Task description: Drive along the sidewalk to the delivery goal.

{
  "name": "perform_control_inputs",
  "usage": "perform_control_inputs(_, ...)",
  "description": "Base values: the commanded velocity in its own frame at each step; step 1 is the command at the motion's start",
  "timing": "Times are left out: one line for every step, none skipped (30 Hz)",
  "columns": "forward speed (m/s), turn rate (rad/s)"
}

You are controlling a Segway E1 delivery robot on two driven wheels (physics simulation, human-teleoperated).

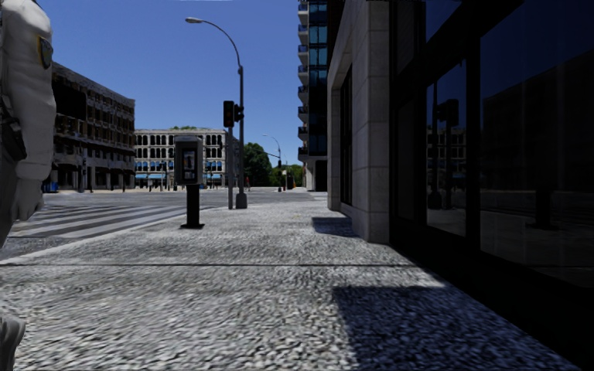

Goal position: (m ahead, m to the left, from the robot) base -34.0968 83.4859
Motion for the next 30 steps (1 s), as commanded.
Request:
perform_control_inputs(2.0, 0.41)
perform_control_inputs(2.0, 0.41)
perform_control_inputs(2.0, 0.41)
perform_control_inputs(2.0, 0.41)
perform_control_inputs(2.0, 0.41)
perform_control_inputs(2.0, 0.41)
perform_control_inputs(2.0, 0.41)
perform_control_inputs(2.0, 0.41)
perform_control_inputs(2.0, 0.41)
perform_control_inputs(2.0, 0.41)
perform_control_inputs(2.0, 0.41)
perform_control_inputs(2.0, 0.41)
perform_control_inputs(2.0, 0.39)
perform_control_inputs(2.0, 0.32)
perform_control_inputs(2.0, 0.2)
perform_control_inputs(2.0, 0.08)
perform_control_inputs(2.0, 0.08)
perform_control_inputs(2.0, 0.0)
perform_control_inputs(2.0, 0.0)
perform_control_inputs(2.0, 0.0)
perform_control_inputs(2.0, 0.0)
perform_control_inputs(2.0, 0.0)
perform_control_inputs(2.0, 0.0)
perform_control_inputs(2.0, 0.0)
perform_control_inputs(2.0, 0.0)
perform_control_inputs(2.0, 0.0)
perform_control_inputs(2.0, 0.0)
perform_control_inputs(2.0, 0.0)
perform_control_inputs(2.0, 0.0)
perform_control_inputs(2.0, 0.0)
